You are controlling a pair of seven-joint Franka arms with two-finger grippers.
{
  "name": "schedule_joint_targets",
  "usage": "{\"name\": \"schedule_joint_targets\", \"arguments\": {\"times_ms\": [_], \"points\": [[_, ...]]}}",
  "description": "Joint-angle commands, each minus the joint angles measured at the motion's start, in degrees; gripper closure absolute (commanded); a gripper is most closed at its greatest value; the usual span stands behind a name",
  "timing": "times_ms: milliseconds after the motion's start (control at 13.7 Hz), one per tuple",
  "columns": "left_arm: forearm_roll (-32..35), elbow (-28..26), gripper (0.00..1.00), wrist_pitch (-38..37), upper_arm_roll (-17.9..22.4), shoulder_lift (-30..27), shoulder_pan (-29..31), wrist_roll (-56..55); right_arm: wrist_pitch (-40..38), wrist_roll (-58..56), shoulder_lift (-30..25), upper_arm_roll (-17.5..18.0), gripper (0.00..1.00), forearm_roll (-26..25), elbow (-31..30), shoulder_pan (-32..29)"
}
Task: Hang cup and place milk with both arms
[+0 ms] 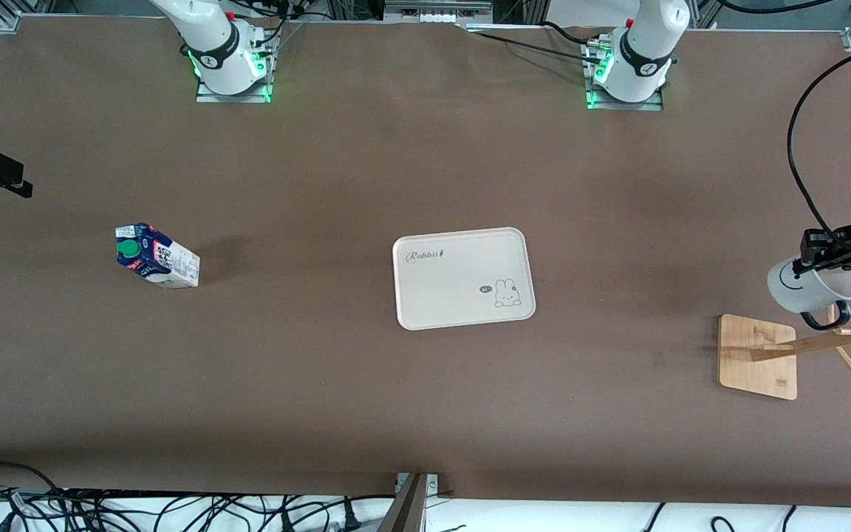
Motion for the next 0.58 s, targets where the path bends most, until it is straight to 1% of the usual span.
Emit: {"name": "schedule_joint_targets", "arguments": {"times_ms": [0,73,146,219,292,365,438,512], "points": [[-0.99,2.41,1.0,-0.9,-0.1,1.1,-0.17,0.88,-3.23,-1.96,0.99,0.34,0.0,-0.59,1.07,-0.41],[-1.0,2.41,1.0,-0.82,-0.1,1.1,-0.17,0.97,-4.99,-1.61,0.81,0.6,0.0,-0.67,1.07,-0.32],[-1.0,2.41,1.0,-0.64,-0.1,1.18,-0.17,1.15,-4.66,-1.26,0.9,0.86,0.0,-0.68,1.33,0.02],[-0.91,2.41,1.0,-0.55,-0.1,1.18,-0.17,1.32,-3.62,-1.43,1.16,1.82,0.0,-1.55,1.42,0.2],[-0.73,2.41,1.0,-0.38,-0.02,1.79,-0.08,2.02,-2.39,-1.35,1.08,3.92,0.0,-3.56,1.42,0.2],[-0.64,2.41,1.0,0.67,-0.01,2.06,0.09,3.42,-2.11,-1.08,0.9,4.81,0.0,-4.62,1.42,0.2],[-0.56,2.41,1.0,1.98,-0.01,2.15,0.18,4.22,-2.02,-0.65,0.64,5.08,0.0,-4.46,1.51,0.2],[-0.47,2.5,1.0,2.35,0.07,2.32,0.09,4.22,-1.76,2.32,0.03,5.09,0.0,-4.11,1.42,0.2]]}}
